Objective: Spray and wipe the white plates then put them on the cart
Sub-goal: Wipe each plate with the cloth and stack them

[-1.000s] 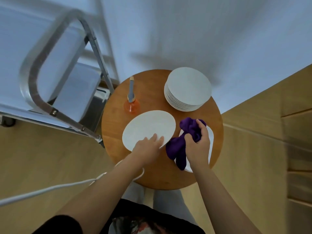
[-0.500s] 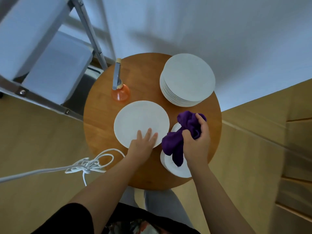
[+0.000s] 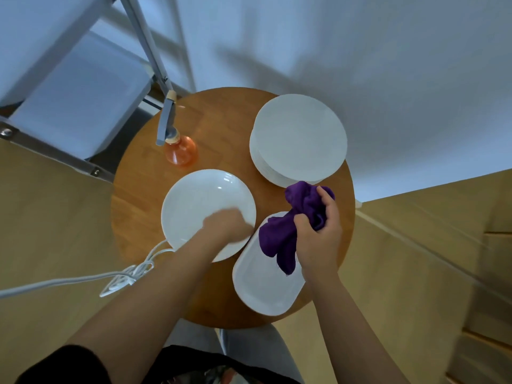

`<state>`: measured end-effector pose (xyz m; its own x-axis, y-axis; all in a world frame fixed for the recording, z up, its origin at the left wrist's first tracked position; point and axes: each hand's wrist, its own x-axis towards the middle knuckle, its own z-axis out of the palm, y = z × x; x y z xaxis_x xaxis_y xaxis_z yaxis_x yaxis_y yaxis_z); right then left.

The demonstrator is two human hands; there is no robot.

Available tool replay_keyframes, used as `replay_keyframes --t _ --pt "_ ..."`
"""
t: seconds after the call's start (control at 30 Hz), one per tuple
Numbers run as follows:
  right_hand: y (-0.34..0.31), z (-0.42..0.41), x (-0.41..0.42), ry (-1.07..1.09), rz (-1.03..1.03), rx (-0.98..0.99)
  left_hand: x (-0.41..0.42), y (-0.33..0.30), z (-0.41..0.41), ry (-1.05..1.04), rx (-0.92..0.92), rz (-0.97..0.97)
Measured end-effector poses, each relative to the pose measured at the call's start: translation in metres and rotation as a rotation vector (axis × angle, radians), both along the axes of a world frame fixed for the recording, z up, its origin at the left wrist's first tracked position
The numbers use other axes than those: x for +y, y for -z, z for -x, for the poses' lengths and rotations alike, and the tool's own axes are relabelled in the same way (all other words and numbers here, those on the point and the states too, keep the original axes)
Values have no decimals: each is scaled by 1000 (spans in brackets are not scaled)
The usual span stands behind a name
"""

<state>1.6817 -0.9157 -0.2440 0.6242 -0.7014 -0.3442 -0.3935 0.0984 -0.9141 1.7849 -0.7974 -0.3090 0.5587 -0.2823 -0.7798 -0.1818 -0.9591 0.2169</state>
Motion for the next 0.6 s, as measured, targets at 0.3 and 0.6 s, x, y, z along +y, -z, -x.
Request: replay_keyframes --t 0.3,0.6 --pt "-3 -7 -47 40 4 -50 -89 -27 -88 -527 -324 253" --pt "0 4 -59 48 37 -20 -84 -19 -91 -564 -326 268"
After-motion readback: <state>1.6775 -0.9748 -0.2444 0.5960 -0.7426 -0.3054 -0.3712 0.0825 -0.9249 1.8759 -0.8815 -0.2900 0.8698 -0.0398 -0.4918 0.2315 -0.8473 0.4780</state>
